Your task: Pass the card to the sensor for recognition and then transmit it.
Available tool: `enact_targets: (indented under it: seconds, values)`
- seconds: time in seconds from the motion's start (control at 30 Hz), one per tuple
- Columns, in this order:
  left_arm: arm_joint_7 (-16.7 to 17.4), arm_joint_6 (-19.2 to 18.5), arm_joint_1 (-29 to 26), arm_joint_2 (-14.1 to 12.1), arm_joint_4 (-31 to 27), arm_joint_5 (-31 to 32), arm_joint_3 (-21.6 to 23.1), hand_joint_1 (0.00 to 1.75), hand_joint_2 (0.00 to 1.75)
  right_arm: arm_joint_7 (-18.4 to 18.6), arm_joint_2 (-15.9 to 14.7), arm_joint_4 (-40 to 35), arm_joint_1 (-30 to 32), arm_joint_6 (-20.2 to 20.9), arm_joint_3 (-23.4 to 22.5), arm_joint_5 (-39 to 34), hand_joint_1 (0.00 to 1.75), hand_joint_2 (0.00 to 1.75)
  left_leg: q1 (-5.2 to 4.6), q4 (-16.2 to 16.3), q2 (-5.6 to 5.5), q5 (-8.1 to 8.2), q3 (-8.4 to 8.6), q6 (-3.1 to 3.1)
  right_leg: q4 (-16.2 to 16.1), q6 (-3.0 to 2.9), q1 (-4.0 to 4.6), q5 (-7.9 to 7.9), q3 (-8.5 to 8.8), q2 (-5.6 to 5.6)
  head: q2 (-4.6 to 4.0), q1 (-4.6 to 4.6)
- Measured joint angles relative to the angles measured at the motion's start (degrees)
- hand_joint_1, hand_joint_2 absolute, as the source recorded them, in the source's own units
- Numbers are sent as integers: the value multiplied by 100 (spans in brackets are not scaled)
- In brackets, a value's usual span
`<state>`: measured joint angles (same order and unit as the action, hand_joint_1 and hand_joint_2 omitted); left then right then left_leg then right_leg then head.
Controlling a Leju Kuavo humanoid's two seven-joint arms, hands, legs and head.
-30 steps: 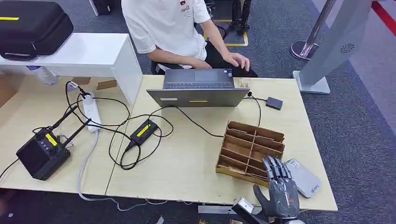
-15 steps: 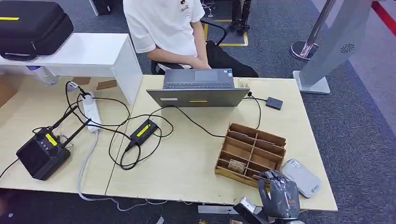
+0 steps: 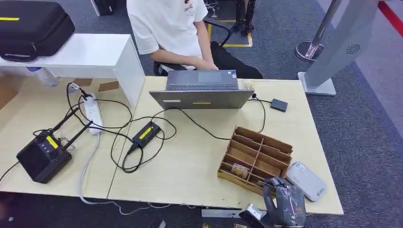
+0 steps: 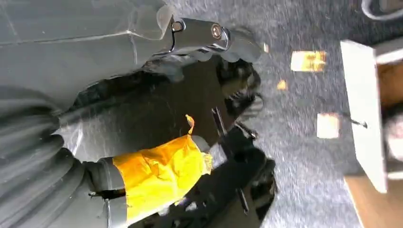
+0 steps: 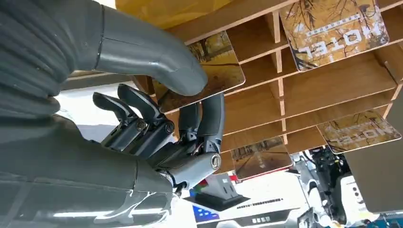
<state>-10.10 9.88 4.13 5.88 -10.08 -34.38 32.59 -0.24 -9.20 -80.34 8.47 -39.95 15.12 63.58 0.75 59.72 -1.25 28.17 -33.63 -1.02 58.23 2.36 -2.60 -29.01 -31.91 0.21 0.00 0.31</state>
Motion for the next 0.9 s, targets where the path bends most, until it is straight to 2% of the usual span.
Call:
enact_targets:
  seconds: [0.27,0.4,0.67,0.9]
  values:
    - [159,38,13,-2,0,85,74,0,175,-131,-61,-188,-163,30,-4,50,175,175,0,0,2,0,-1,0,1,0,0,1,2,2,0,2]
    - [219,22,34,-2,0,140,114,0,175,-232,-175,-453,-503,232,-68,35,175,175,-1,1,7,-1,1,0,1,-2,-1,5,1,6,0,0]
    - [297,-45,79,-9,0,232,225,0,175,-346,-465,-767,-1523,624,-273,-70,175,175,-2,5,6,-2,1,0,2,0,-1,9,1,8,0,0]
    - [348,-85,139,-13,0,302,322,0,175,-350,-802,-737,-2947,1442,-275,-609,175,175,-2,7,4,-6,1,-2,3,0,-1,11,1,11,0,0]
